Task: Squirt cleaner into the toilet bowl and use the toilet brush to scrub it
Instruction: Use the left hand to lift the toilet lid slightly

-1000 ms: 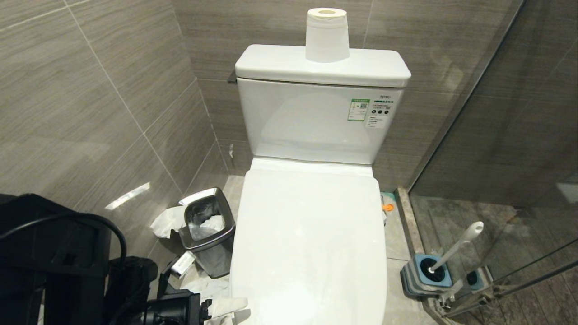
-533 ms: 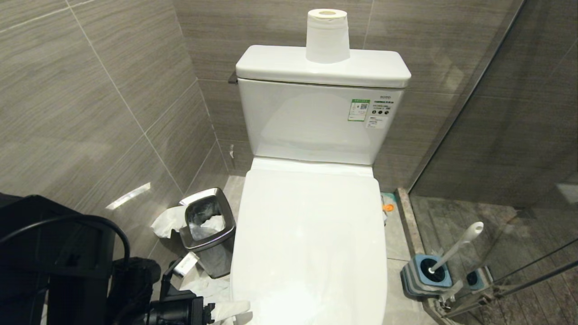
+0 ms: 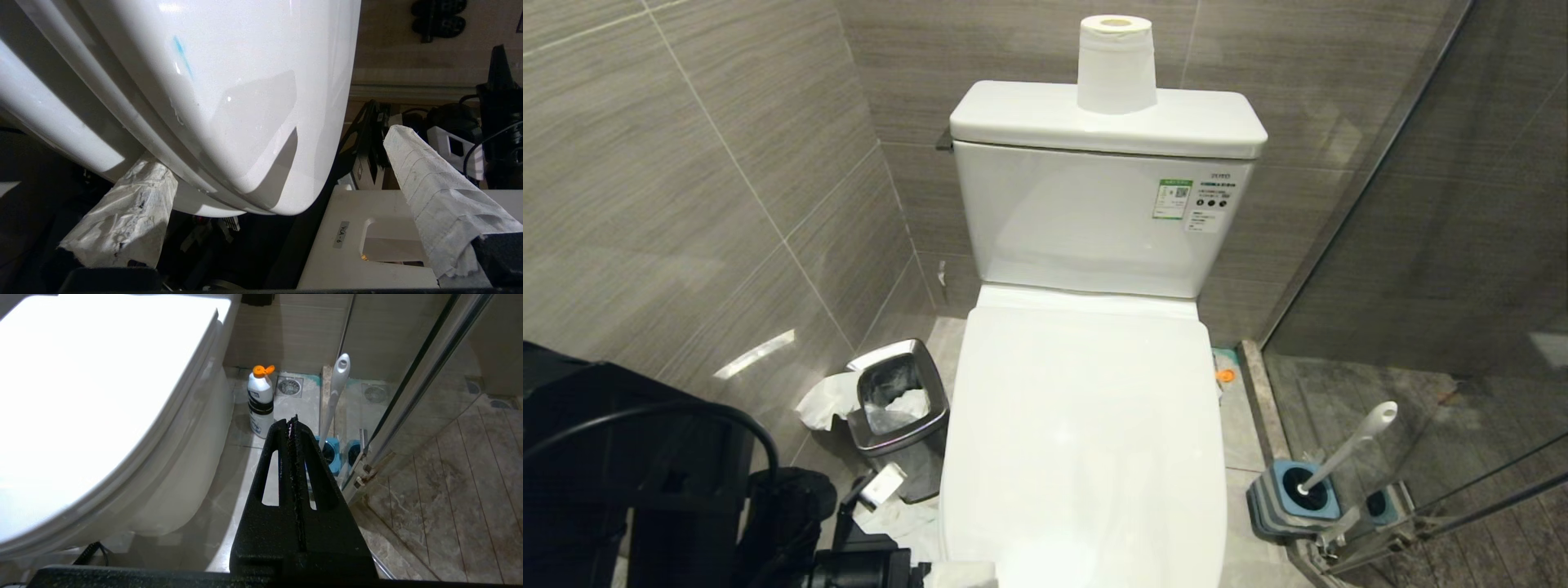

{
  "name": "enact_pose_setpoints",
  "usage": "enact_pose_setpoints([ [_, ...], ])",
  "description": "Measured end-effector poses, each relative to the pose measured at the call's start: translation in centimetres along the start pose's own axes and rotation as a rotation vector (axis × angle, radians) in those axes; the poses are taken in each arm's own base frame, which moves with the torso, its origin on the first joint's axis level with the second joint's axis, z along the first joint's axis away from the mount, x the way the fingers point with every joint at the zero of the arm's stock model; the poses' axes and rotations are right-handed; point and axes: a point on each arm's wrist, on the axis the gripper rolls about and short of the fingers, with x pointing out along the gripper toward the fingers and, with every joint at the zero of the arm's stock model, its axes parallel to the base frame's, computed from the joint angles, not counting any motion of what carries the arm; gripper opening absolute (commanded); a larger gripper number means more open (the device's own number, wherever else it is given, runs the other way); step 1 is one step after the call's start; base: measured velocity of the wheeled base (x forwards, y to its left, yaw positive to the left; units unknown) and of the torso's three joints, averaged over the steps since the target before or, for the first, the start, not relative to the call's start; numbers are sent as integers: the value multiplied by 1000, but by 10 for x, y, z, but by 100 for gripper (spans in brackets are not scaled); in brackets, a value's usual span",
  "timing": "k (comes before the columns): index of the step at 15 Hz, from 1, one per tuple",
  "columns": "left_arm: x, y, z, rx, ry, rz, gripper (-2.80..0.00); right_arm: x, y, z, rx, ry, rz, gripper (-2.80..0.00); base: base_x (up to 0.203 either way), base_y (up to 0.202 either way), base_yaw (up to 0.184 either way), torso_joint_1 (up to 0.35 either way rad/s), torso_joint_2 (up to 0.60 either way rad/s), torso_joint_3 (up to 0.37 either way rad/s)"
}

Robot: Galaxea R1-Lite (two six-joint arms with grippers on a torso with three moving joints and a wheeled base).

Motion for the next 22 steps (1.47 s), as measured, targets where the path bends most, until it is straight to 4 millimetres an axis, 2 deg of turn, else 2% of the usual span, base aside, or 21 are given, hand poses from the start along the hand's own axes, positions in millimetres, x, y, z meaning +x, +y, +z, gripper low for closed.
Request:
enact_pose_setpoints([
  [4, -4, -11, 5, -51, -7, -44, 0, 0, 0, 0, 0, 1, 1, -280, 0, 0, 0, 0, 0, 0],
  [10, -13, -40, 19, -62, -49, -116, 0, 0, 0, 0, 0, 1, 0, -280, 0, 0, 0, 0, 0, 0],
  [15, -30, -76, 30, -33, -115, -187, 0, 0, 0, 0, 0, 1, 0, -280, 0, 0, 0, 0, 0, 0],
  [20, -52, -128, 45, -55, -181, -320, 0, 0, 0, 0, 0, 2, 0, -280, 0, 0, 0, 0, 0, 0],
  [22, -58, -142, 46, -42, -192, -357, 0, 0, 0, 0, 0, 0, 1, -280, 0, 0, 0, 0, 0, 0],
])
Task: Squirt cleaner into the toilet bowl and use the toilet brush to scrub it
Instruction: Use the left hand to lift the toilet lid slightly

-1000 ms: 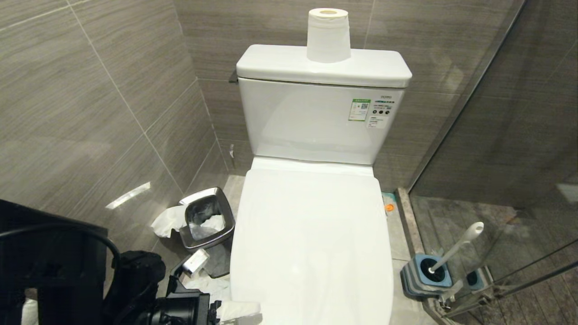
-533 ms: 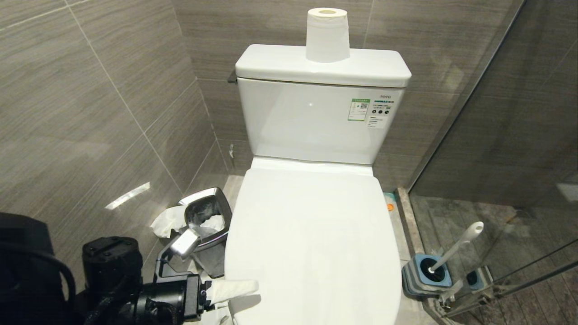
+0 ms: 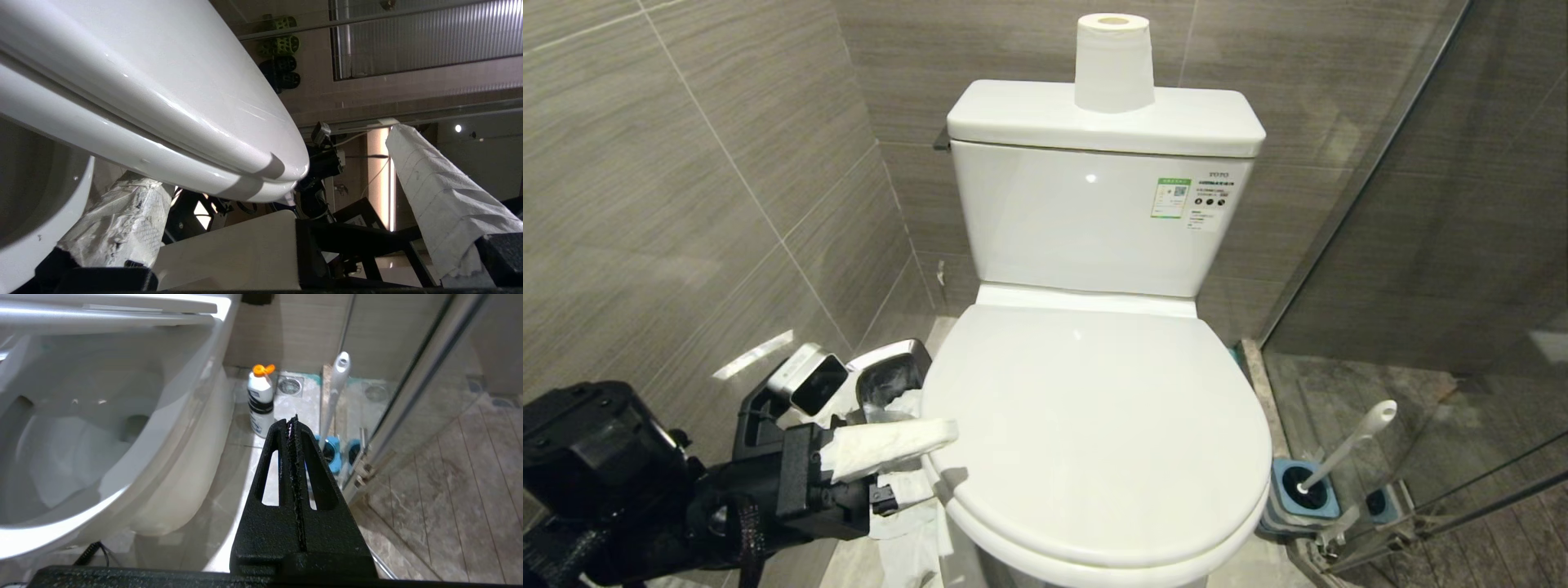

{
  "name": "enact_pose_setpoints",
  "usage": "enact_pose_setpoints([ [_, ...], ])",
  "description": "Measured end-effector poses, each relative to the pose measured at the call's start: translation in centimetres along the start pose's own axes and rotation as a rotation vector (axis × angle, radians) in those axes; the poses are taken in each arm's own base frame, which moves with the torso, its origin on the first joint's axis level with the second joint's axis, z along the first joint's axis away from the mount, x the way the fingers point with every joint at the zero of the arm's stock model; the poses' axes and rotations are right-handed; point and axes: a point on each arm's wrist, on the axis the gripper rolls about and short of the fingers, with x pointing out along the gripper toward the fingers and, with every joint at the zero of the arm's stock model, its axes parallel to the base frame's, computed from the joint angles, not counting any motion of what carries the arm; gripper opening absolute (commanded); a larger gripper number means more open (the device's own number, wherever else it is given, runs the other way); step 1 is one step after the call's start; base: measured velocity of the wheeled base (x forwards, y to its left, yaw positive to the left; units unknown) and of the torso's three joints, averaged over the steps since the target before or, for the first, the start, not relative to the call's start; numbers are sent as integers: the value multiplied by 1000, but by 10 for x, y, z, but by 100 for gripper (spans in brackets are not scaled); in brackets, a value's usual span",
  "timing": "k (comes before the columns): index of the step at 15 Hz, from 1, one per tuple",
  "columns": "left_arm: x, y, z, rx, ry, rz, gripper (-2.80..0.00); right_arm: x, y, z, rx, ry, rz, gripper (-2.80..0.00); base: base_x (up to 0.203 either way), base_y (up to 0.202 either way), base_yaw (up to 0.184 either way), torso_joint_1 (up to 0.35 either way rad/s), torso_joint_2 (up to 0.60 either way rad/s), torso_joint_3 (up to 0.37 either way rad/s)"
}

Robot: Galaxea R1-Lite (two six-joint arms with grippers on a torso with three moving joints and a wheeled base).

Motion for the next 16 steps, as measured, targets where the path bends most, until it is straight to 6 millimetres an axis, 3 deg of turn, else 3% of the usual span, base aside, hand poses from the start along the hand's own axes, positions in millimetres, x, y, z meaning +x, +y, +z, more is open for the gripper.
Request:
enact_pose_setpoints([
  [5, 13, -16, -3, 46, -22, -44, 0, 0, 0, 0, 0, 0, 0, -280, 0, 0, 0, 0, 0, 0],
  [11, 43, -19, -7, 110, -24, -69, 0, 0, 0, 0, 0, 1, 0, -280, 0, 0, 0, 0, 0, 0],
  [16, 50, -28, 4, 234, -114, -82, 0, 0, 0, 0, 0, 0, -1, -280, 0, 0, 0, 0, 0, 0],
])
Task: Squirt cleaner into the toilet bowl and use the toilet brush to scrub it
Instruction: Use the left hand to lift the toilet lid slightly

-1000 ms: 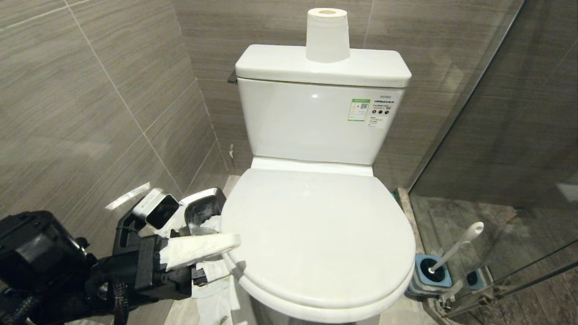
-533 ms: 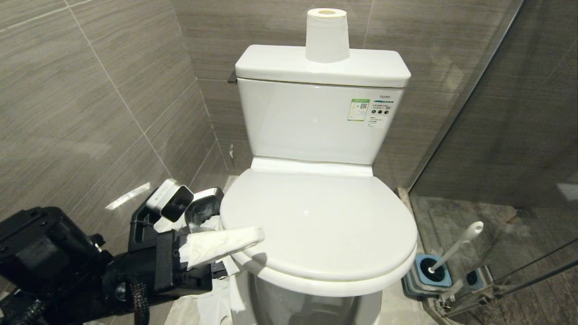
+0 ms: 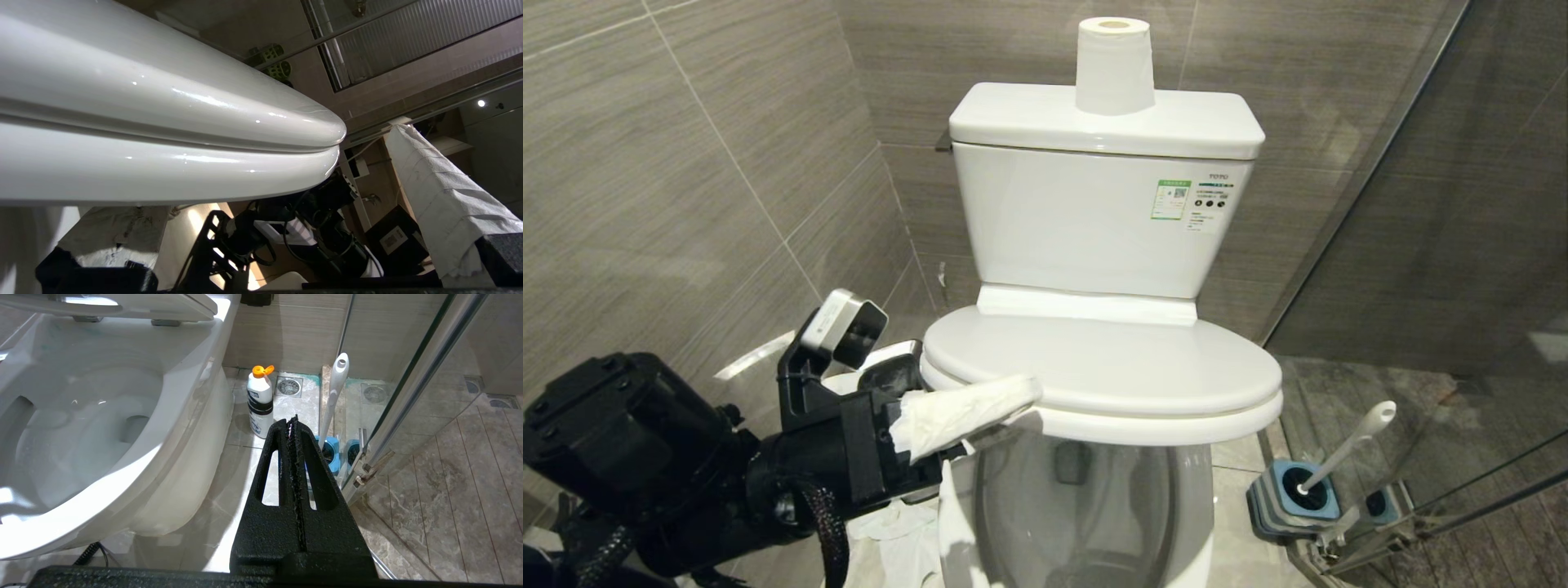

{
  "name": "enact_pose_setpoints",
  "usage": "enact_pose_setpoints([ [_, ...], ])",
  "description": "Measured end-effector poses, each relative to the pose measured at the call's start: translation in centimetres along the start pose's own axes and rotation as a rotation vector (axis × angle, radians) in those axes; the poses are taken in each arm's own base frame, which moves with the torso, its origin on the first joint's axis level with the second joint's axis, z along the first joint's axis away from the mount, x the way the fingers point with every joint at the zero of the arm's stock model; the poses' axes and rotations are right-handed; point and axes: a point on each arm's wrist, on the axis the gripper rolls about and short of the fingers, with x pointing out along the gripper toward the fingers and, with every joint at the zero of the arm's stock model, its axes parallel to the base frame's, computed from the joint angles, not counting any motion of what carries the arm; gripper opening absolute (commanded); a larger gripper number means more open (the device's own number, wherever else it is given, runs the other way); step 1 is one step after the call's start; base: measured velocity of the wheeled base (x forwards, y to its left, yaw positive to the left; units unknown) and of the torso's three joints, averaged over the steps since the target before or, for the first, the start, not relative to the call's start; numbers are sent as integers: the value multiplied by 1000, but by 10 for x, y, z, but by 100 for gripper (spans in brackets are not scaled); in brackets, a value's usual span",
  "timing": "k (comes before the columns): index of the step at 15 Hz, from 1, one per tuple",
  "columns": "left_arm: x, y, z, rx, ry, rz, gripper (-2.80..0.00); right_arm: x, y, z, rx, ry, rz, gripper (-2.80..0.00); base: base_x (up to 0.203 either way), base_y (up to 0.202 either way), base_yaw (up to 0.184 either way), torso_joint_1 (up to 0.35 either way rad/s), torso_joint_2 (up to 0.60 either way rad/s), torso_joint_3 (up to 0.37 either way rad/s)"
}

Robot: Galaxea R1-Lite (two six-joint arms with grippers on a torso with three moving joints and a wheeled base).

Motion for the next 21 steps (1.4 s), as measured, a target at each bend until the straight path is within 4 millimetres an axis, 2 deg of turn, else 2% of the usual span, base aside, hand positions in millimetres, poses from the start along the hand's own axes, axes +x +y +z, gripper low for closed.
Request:
enact_pose_setpoints([
  [9, -1, -23, 16, 98, -57, -68, 0, 0, 0, 0, 0, 0, 0, -280, 0, 0, 0, 0, 0, 0],
  [14, 14, -24, 33, 277, -91, -100, 0, 0, 0, 0, 0, 0, 0, -280, 0, 0, 0, 0, 0, 0],
  [17, 24, -22, 42, 316, -104, -116, 0, 0, 0, 0, 0, 0, 0, -280, 0, 0, 0, 0, 0, 0],
  [21, 35, -29, 64, 383, -155, -163, 0, 0, 0, 0, 0, 0, 0, -280, 0, 0, 0, 0, 0, 0],
])
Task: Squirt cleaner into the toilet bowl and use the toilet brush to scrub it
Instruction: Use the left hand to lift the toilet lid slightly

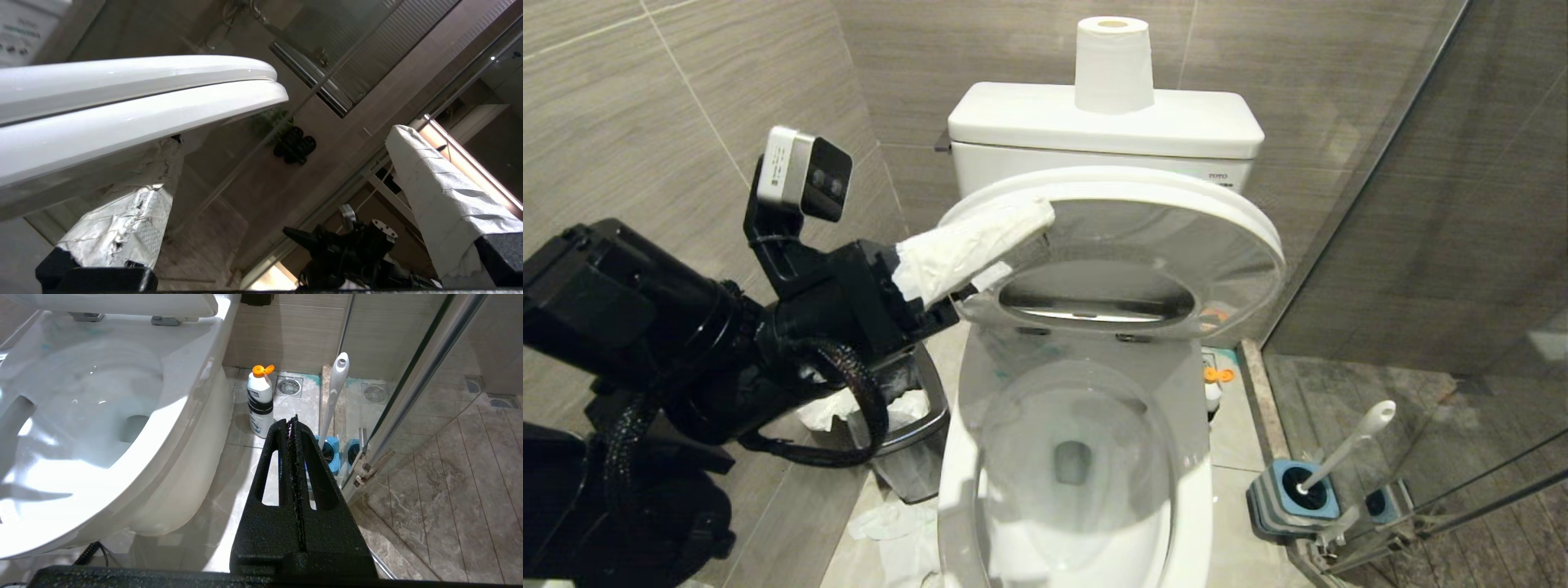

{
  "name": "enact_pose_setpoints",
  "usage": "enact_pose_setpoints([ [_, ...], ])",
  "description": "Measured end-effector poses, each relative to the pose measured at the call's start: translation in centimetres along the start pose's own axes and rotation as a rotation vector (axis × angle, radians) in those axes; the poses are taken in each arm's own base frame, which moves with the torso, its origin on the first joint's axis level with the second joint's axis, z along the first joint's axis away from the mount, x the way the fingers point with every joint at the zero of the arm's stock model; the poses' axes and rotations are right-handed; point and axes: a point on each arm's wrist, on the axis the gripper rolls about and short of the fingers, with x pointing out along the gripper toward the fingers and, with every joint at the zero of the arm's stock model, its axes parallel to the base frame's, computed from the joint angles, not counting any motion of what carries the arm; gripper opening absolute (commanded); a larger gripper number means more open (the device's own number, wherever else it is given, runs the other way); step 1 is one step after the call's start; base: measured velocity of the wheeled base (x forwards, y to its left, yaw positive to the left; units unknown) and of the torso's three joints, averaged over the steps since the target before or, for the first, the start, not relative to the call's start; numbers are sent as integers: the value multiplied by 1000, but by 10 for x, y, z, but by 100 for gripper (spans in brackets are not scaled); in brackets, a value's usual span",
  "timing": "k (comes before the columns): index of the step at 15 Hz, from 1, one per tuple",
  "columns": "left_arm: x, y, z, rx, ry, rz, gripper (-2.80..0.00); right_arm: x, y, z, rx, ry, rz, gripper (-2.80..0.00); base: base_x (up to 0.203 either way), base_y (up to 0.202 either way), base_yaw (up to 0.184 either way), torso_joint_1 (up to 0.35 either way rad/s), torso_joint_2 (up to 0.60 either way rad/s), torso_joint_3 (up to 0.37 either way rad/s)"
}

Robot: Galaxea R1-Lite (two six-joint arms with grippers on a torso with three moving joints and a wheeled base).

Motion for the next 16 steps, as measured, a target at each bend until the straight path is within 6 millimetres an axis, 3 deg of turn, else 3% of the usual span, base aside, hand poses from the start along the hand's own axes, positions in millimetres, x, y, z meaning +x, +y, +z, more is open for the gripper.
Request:
enact_pose_setpoints([
  [8, 15, 33, 35, 131, -80, 5, 0, 0, 0, 0, 0, 0, 0, -280, 0, 0, 0, 0, 0, 0],
  [16, 61, 84, 58, 238, -151, -83, 0, 0, 0, 0, 0, 0, 0, -280, 0, 0, 0, 0, 0, 0],
])
